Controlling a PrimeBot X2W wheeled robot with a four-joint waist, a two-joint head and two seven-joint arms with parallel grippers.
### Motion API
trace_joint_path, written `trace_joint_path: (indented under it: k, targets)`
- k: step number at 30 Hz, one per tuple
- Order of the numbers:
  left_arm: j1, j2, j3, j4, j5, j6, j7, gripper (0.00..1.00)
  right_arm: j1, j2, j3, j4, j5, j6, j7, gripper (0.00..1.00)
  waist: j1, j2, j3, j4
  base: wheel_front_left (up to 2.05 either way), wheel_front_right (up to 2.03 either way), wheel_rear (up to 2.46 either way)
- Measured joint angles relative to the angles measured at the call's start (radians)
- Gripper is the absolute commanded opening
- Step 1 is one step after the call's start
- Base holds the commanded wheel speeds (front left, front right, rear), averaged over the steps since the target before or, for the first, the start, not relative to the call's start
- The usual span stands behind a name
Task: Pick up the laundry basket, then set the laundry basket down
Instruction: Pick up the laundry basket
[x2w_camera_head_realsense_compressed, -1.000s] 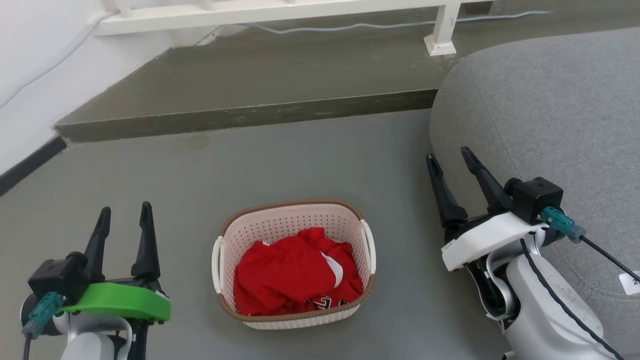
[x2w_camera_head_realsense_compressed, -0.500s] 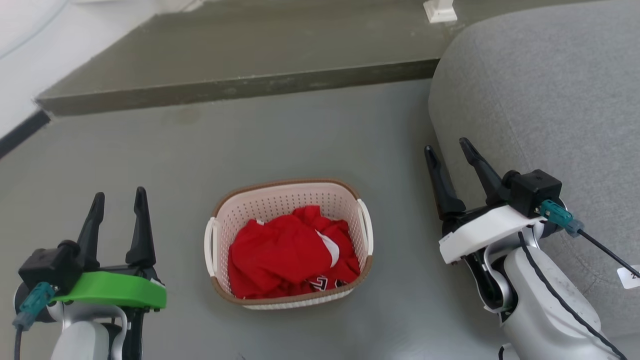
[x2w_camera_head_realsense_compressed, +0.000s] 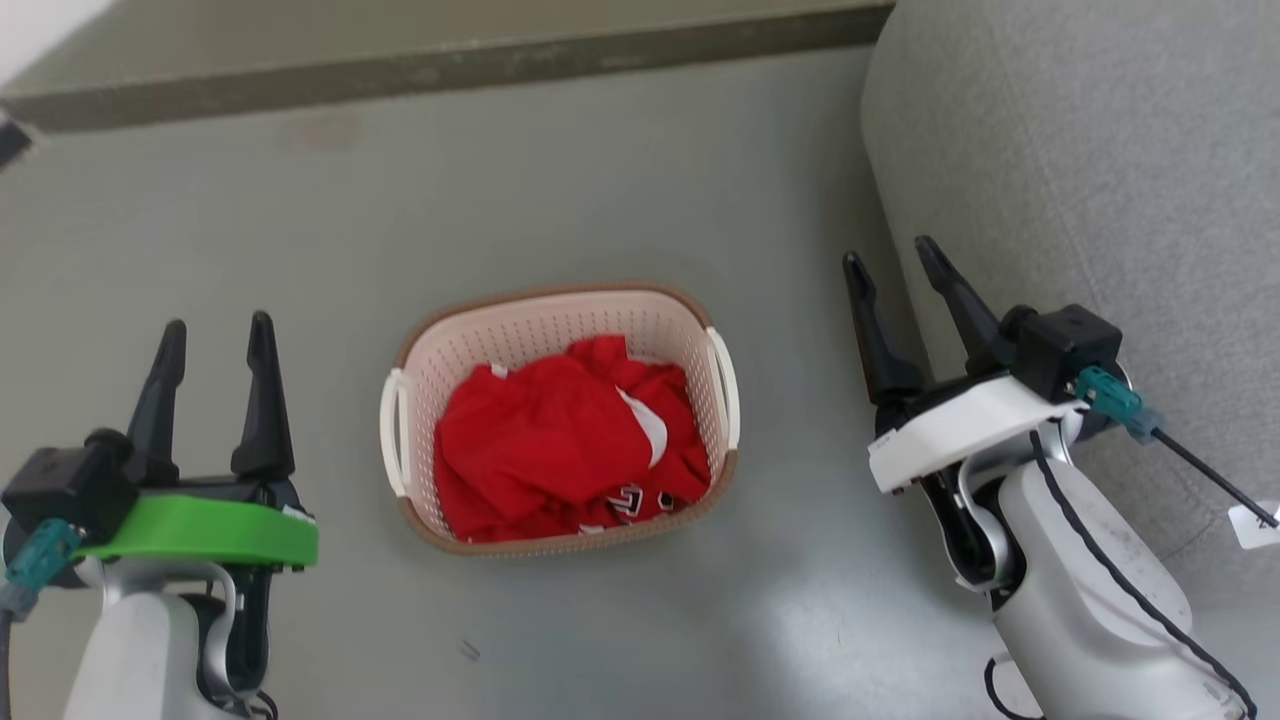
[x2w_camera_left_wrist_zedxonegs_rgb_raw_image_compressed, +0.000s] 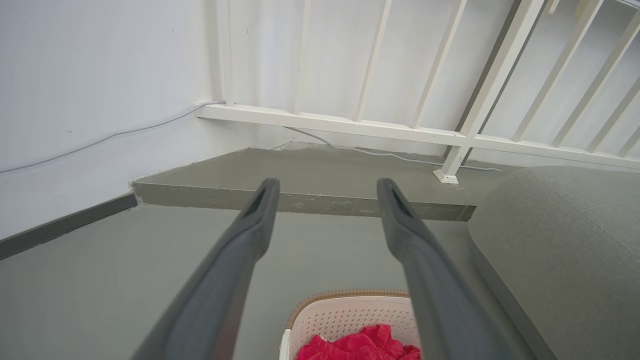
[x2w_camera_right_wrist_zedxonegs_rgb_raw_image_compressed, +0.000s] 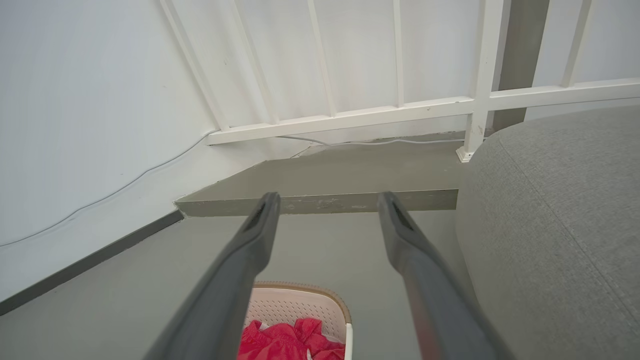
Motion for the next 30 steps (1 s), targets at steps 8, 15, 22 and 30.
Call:
trace_joint_path:
  k: [8, 15, 22, 30]
  targets:
    - [-0.045, 0.017, 0.002, 0.009, -0.002, -0.004, 0.000, 1.00, -0.034, 0.009, 0.001, 0.028, -0.002, -0.009, -0.002, 1.00, 0.0000, 0.0000, 0.086, -0.010, 0.00, 0.00, 0.00]
    - [-0.083, 0.031, 0.001, 0.050, -0.007, -0.008, 0.000, 1.00, -0.075, 0.014, 0.001, 0.061, -0.001, -0.009, -0.002, 1.00, 0.0000, 0.0000, 0.161, -0.017, 0.00, 0.00, 0.00]
    - [-0.144, 0.034, -0.028, 0.087, -0.025, -0.014, 0.000, 1.00, -0.118, 0.021, 0.002, 0.102, 0.002, -0.009, -0.002, 1.00, 0.0001, 0.0000, 0.235, -0.019, 0.00, 0.00, 0.00]
    - [-0.198, 0.052, -0.042, 0.156, -0.033, -0.016, 0.014, 1.00, -0.171, 0.030, 0.015, 0.154, 0.016, -0.008, 0.002, 1.00, 0.0001, 0.0000, 0.316, -0.012, 0.00, 0.00, 0.00]
